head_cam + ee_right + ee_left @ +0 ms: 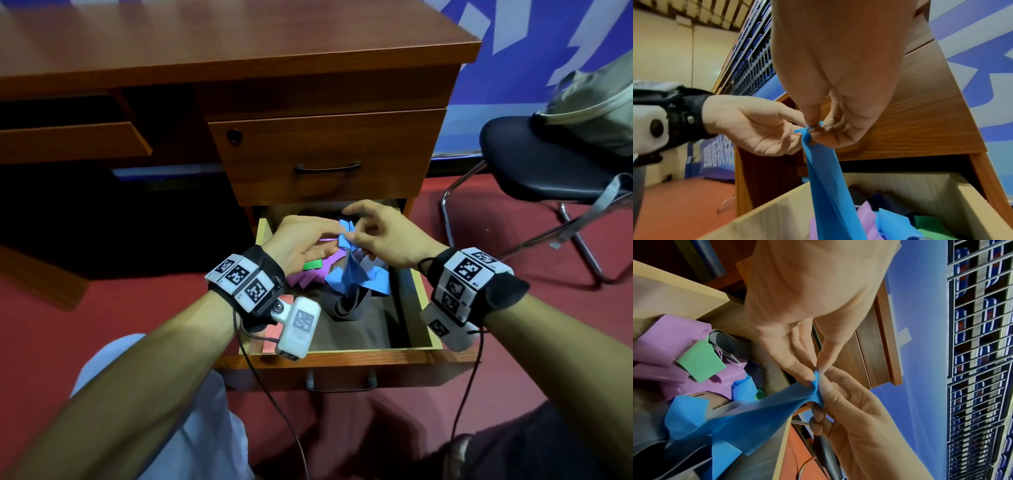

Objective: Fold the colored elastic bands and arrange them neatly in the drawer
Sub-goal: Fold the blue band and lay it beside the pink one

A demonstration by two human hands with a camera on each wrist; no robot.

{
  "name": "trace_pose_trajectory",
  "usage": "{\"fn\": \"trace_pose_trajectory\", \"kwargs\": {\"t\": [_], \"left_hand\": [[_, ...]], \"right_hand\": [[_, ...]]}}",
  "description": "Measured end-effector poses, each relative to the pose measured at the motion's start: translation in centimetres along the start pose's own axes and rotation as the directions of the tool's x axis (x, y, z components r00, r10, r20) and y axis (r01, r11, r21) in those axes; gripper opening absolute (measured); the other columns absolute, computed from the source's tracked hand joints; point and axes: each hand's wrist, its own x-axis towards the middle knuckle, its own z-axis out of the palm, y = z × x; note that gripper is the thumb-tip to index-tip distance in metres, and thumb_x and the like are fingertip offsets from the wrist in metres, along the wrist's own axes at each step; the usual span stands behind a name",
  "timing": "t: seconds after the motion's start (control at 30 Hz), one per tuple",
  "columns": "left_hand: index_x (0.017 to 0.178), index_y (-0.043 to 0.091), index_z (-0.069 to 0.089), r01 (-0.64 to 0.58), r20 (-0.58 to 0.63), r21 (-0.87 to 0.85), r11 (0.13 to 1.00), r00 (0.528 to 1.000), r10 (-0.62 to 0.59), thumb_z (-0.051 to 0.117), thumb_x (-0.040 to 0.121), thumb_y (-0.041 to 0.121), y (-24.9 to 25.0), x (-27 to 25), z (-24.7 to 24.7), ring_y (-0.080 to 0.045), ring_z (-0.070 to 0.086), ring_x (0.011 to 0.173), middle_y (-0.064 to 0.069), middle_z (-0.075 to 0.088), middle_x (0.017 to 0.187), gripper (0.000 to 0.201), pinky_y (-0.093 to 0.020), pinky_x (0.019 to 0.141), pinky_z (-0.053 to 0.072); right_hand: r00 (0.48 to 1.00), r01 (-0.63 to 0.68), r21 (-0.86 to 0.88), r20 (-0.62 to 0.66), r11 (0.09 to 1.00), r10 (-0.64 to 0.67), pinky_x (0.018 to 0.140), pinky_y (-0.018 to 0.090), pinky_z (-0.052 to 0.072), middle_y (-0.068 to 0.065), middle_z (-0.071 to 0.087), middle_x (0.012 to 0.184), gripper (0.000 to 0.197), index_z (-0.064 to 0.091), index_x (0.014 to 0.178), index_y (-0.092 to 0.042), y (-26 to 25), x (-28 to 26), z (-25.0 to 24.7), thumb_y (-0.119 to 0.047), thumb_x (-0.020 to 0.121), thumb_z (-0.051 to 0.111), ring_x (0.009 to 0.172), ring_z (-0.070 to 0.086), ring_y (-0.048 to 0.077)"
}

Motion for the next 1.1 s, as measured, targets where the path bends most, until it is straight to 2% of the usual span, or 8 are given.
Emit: {"fn": "trace_pose_trajectory", "kwargs": {"t": [0.2, 0.3, 0.47, 0.6, 0.73, 0.9, 1.0, 1.1], "left_hand": [[0.093, 0.009, 0.078, 0.007, 0.043, 0.03, 1.0, 0.999, -0.008, 0.082, 0.082, 0.006, -0.07, -0.29, -0.36, -0.015, 0.072, 0.069, -0.009, 0.078, 0.089, 0.012, -0.022, 0.06, 0.058], [0.09, 0.008, 0.079, 0.001, 0.043, 0.017, 1.0, 0.999, -0.002, 0.082, 0.082, 0.003, -0.1, -0.28, -0.45, -0.015, 0.072, 0.072, -0.01, 0.078, 0.089, 0.01, -0.02, 0.061, 0.058], [0.079, 0.009, 0.078, 0.043, 0.053, 0.007, 0.999, 0.998, -0.044, 0.078, 0.083, -0.003, 0.18, -0.54, -0.51, -0.011, 0.071, 0.063, -0.007, 0.077, 0.076, 0.012, -0.018, 0.057, 0.057], [0.084, 0.009, 0.08, 0.051, 0.065, 0.02, 0.998, 0.997, -0.052, 0.08, 0.077, -0.007, 0.26, -0.6, -0.41, -0.012, 0.073, 0.074, -0.006, 0.079, 0.083, 0.017, -0.018, 0.06, 0.058], [0.082, 0.011, 0.079, 0.075, 0.07, 0.014, 0.997, 0.995, -0.076, 0.081, 0.08, -0.002, 0.21, -0.56, -0.49, -0.014, 0.072, 0.077, -0.004, 0.077, 0.08, 0.013, -0.019, 0.057, 0.057], [0.08, 0.012, 0.08, 0.109, 0.063, 0.018, 0.994, 0.992, -0.109, 0.081, 0.08, -0.001, 0.35, -0.68, -0.58, -0.012, 0.07, 0.072, -0.001, 0.077, 0.075, 0.013, -0.019, 0.056, 0.057], [0.085, 0.011, 0.079, 0.13, 0.08, 0.019, 0.991, 0.988, -0.132, 0.079, 0.082, -0.001, 0.44, -0.76, -0.52, -0.012, 0.069, 0.069, -0.003, 0.077, 0.08, 0.012, -0.02, 0.057, 0.058], [0.088, 0.009, 0.079, 0.167, 0.1, 0.011, 0.986, 0.981, -0.167, 0.078, 0.083, -0.003, 0.54, -0.81, -0.56, -0.01, 0.068, 0.058, -0.003, 0.077, 0.076, 0.013, -0.018, 0.054, 0.056]], "right_hand": [[0.99, 0.134, -0.137, -0.015, 0.981, -0.137, 0.055, 0.01, 0.043, -0.004, 0.069, 0.075, 0.047, 0.051, 0.134, -0.013, -0.03, -0.08, 0.23, -0.022, 0.093, 0.072, 0.058, 0.062, 0.0], [0.985, 0.157, -0.155, -0.04, 0.975, -0.165, 0.059, 0.009, 0.042, -0.005, 0.069, 0.075, 0.049, 0.052, 0.133, -0.013, 0.22, 0.0, 0.34, -0.025, 0.091, 0.074, 0.065, 0.062, 0.001], [0.973, 0.196, -0.141, -0.093, 0.971, -0.21, 0.065, 0.012, 0.044, -0.004, 0.069, 0.077, 0.05, 0.053, 0.132, -0.015, 0.3, 0.12, 0.21, -0.029, 0.089, 0.075, 0.071, 0.064, 0.003], [0.972, 0.207, -0.131, -0.083, 0.969, -0.219, 0.067, 0.022, 0.051, -0.003, 0.07, 0.077, 0.052, 0.053, 0.133, -0.016, 0.41, 0.22, 0.28, -0.028, 0.088, 0.077, 0.073, 0.066, 0.008], [0.974, 0.209, -0.114, -0.065, 0.971, -0.217, 0.064, 0.029, 0.055, -0.003, 0.07, 0.078, 0.053, 0.053, 0.134, -0.016, 0.35, 0.14, 0.47, -0.027, 0.088, 0.077, 0.075, 0.067, 0.013], [0.967, 0.215, -0.116, -0.112, 0.97, -0.228, 0.066, 0.022, 0.048, -0.004, 0.069, 0.075, 0.049, 0.056, 0.129, -0.017, 0.33, 0.35, 0.4, -0.028, 0.087, 0.078, 0.072, 0.065, 0.01], [0.965, 0.224, -0.122, -0.112, 0.967, -0.237, 0.067, 0.02, 0.047, -0.005, 0.069, 0.075, 0.049, 0.056, 0.129, -0.017, 0.27, 0.33, 0.38, -0.028, 0.087, 0.078, 0.072, 0.064, 0.009], [0.964, 0.231, -0.118, -0.106, 0.966, -0.243, 0.067, 0.02, 0.047, -0.005, 0.069, 0.076, 0.05, 0.056, 0.13, -0.017, 0.2, 0.23, 0.4, -0.027, 0.087, 0.078, 0.073, 0.064, 0.009]]}}
